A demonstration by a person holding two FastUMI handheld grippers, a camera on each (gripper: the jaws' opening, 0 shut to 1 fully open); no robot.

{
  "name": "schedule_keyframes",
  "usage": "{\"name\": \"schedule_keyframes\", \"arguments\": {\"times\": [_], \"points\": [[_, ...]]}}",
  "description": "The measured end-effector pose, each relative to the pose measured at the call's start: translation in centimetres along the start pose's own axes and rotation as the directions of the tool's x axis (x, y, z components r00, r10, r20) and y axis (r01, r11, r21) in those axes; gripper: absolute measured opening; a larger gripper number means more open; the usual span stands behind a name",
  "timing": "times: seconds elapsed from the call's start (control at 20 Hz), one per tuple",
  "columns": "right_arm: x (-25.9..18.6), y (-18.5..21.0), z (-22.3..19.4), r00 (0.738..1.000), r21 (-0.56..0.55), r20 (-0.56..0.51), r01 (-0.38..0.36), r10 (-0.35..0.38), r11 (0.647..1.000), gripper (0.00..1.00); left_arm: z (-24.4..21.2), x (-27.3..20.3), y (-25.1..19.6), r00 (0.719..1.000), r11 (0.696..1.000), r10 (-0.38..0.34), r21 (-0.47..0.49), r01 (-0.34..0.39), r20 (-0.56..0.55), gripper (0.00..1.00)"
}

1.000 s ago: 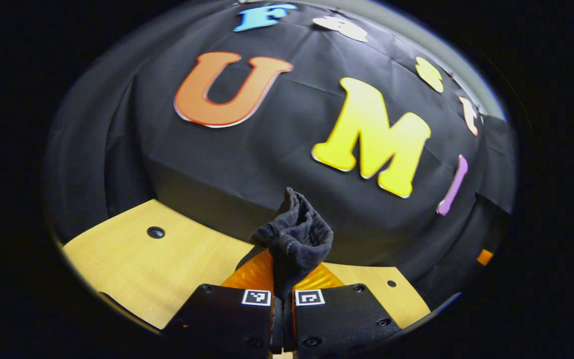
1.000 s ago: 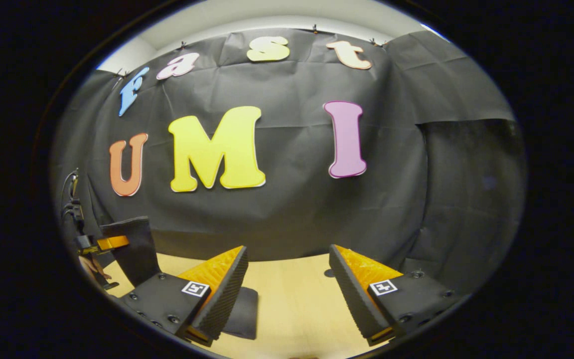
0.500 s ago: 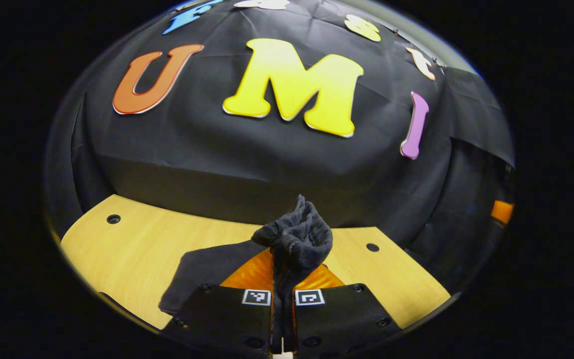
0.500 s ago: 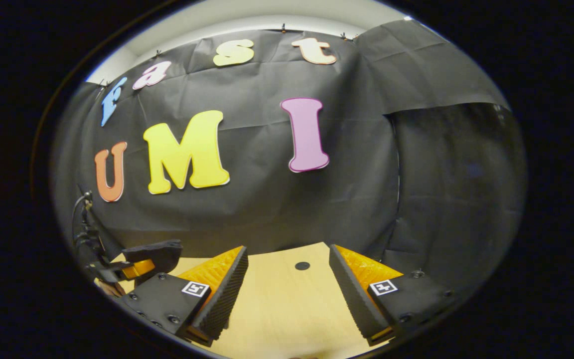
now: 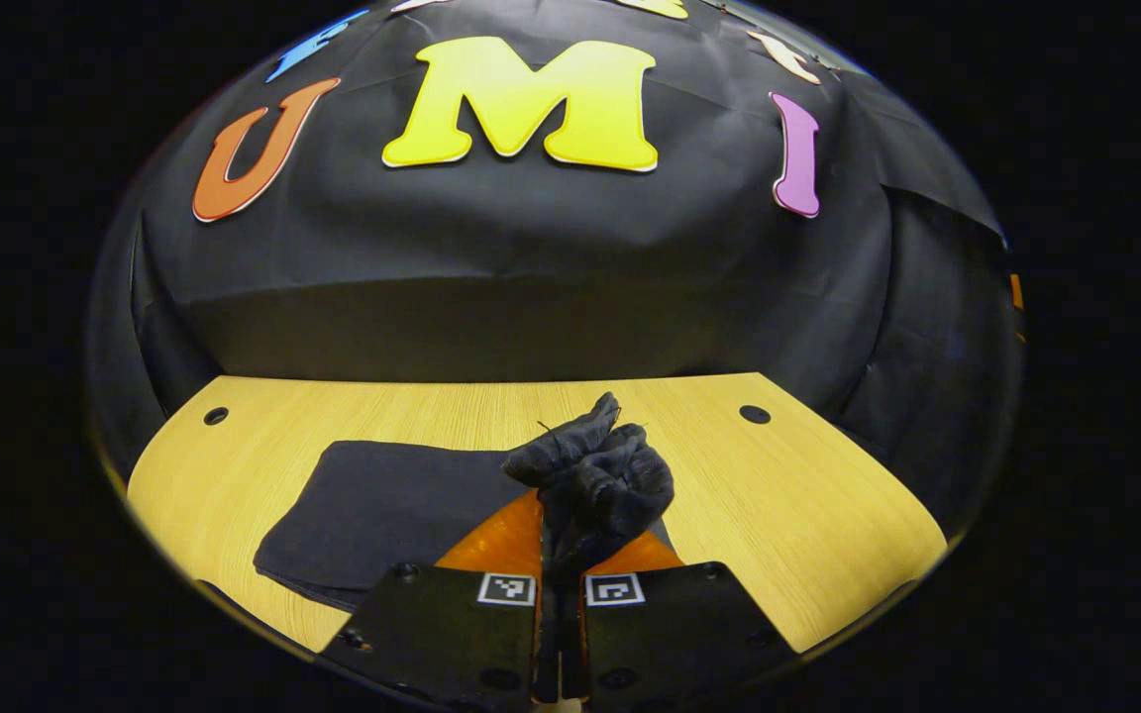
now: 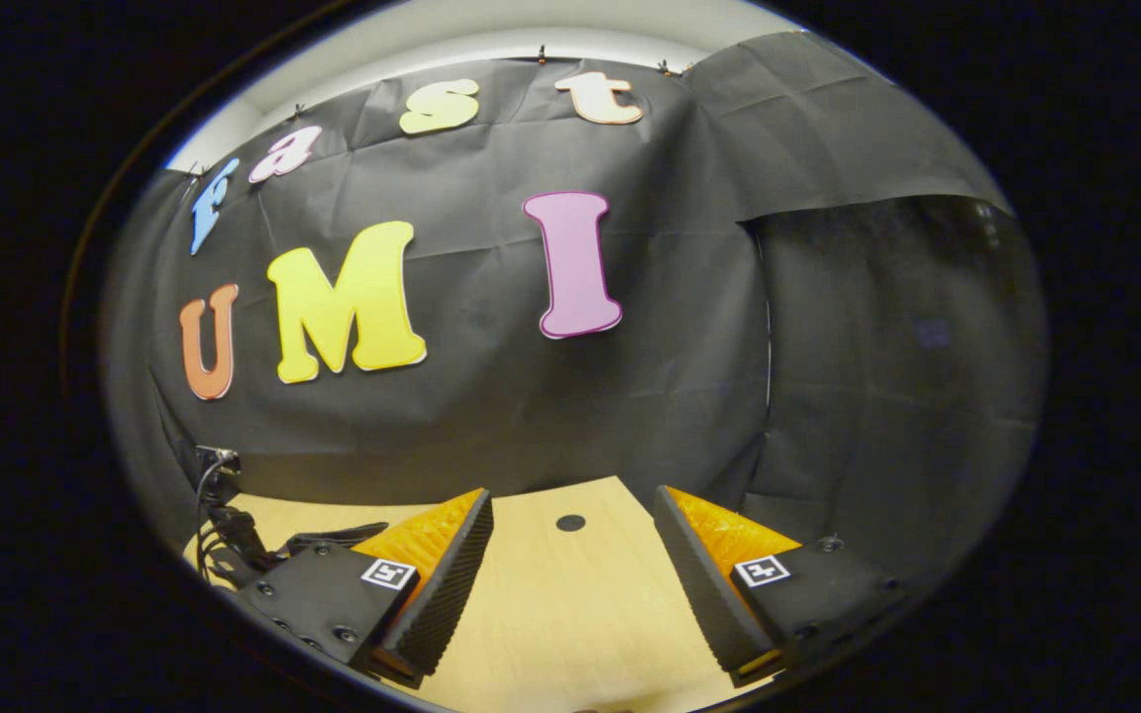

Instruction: Grasp the waist and the cuffs of the jeans and fold them to make the two legs overlap; first hold the waist and fold one-third of the jeans toward the cuffs, then hold the cuffs and fold the remaining one-third in the same direction to finish folding.

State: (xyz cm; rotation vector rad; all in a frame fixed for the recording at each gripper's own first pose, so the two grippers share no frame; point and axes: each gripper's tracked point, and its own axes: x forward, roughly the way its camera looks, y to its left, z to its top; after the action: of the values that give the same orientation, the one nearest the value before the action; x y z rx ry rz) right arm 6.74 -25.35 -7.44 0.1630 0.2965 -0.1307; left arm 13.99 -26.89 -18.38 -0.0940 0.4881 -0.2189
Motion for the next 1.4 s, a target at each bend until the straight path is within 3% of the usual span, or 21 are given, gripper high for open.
{"name": "schedule_keyframes", "arguments": {"times": [0.3, 0.35, 0.45, 0.55, 0.6, 0.75, 0.8, 1.05, 1.4], "points": [[0.4, -1.0, 0.3, 1.000, -0.010, -0.010, -0.007, 0.007, 1.000, 1.00, -2.1, 1.0, -1.2, 0.999, 0.999, -0.013, 0.047, 0.015, -0.039, 0.08], [0.3, -0.9, 0.3, 1.000, -0.012, -0.012, -0.012, 0.012, 1.000, 1.00, -2.2, 0.9, -1.7, 0.999, 0.998, -0.021, 0.057, 0.024, -0.039, 0.00], [0.2, -1.0, 0.3, 1.000, -0.024, -0.012, -0.018, 0.018, 1.000, 1.00, -2.3, 0.7, -1.9, 1.000, 0.998, -0.001, 0.064, 0.003, -0.021, 0.45], [0.3, -1.1, 0.1, 1.000, -0.036, -0.017, -0.025, 0.024, 0.999, 1.00, -2.1, 0.5, -1.9, 1.000, 0.998, 0.020, 0.067, -0.019, -0.009, 0.72], [0.3, -1.1, 0.1, 0.999, -0.042, -0.022, -0.028, 0.027, 0.999, 1.00, -2.0, 0.3, -2.3, 1.000, 0.998, 0.013, 0.066, -0.012, -0.010, 0.67], [0.3, -0.9, 0.0, 0.999, -0.038, -0.029, -0.036, 0.035, 0.999, 1.00, -0.7, -0.9, -3.5, 1.000, 0.995, -0.008, 0.103, 0.006, 0.023, 0.69], [0.3, -0.7, -0.1, 0.999, -0.036, -0.033, -0.041, 0.039, 0.999, 1.00, -0.1, -1.4, -4.0, 0.999, 0.994, -0.022, 0.111, 0.017, 0.040, 0.78], [0.4, 1.1, -0.3, 0.997, -0.042, -0.033, -0.071, 0.070, 0.997, 1.00, 2.7, -4.1, -5.8, 0.992, 0.993, -0.068, 0.105, 0.057, 0.105, 0.83], [-0.1, 6.4, -1.1, 0.990, -0.035, -0.033, -0.137, 0.136, 0.990, 1.00, 6.4, -7.3, -0.1, 0.984, 0.998, -0.004, 0.066, -0.008, 0.179, 0.89]]}}
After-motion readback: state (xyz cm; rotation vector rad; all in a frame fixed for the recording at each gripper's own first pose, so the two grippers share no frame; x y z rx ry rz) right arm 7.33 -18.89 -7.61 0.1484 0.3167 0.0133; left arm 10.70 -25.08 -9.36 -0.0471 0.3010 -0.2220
